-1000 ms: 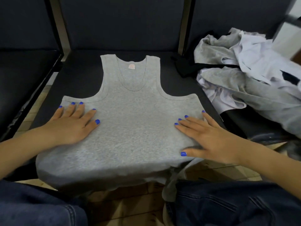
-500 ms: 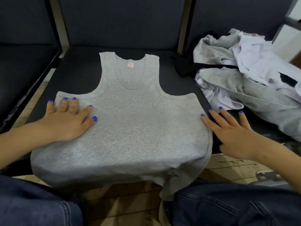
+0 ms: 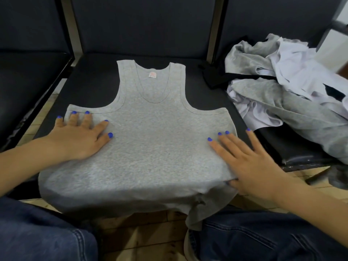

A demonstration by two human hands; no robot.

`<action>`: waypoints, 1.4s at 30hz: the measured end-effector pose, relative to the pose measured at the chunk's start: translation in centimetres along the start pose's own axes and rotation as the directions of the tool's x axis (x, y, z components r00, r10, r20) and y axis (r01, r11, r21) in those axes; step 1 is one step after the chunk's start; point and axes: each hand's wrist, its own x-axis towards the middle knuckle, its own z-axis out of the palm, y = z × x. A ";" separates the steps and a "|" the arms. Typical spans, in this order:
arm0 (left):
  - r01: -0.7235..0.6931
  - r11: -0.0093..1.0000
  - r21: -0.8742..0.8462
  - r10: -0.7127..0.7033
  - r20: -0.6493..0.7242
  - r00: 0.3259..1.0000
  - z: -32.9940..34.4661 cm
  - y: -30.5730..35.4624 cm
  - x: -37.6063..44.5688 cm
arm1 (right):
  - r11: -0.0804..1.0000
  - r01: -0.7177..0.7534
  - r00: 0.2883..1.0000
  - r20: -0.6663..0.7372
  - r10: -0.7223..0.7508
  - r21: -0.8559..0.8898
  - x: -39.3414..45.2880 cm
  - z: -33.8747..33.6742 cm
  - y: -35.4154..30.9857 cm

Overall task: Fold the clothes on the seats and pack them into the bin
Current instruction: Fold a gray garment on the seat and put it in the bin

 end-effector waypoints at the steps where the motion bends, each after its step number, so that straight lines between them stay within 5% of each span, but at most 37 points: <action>1: -0.004 1.000 -0.006 0.004 -0.002 1.000 0.0 0.0 0.0 | 0.999 -0.054 0.998 -0.009 0.054 0.000 -0.1 0.2 0.4; 5: -0.009 1.000 -0.016 0.009 0.001 1.000 0.0 0.0 0.0 | 0.963 -0.270 0.963 0.024 0.270 -0.016 -0.8 1.1 2.6; 15: 0.006 1.000 -0.015 -0.006 0.002 1.000 0.0 -0.4 0.4 | 0.863 -0.483 0.872 0.014 0.490 -0.145 -0.6 -2.4 5.5; 18: 0.028 1.000 0.004 -0.028 -0.022 0.999 0.3 -1.1 0.8 | 0.870 -0.479 0.870 -0.065 0.488 0.118 0.4 -4.0 5.1; 21: 0.049 0.999 0.002 -0.049 -0.047 0.998 0.4 -1.7 1.1 | 0.829 -0.186 0.938 -0.157 0.310 0.528 2.3 -5.6 2.0; 24: 0.057 0.998 0.003 -0.057 -0.066 0.996 0.7 -1.6 1.3 | 0.620 -0.129 0.991 0.119 0.058 0.774 5.3 -4.8 -1.3; 27: 0.057 0.998 -0.008 -0.057 -0.076 0.995 0.7 -1.5 1.5 | 0.796 -0.230 0.930 0.367 0.010 0.560 8.8 -2.2 -2.3; 33: 0.064 0.996 -0.062 -0.075 -0.181 0.981 1.2 -1.9 2.9 | 0.929 -0.189 0.947 0.309 0.087 0.318 13.4 -0.7 -0.2; 42: 0.039 0.999 -0.009 -0.040 -0.393 0.919 1.4 -1.6 6.1 | 0.880 -0.294 0.946 0.243 0.213 0.373 15.7 -4.6 0.4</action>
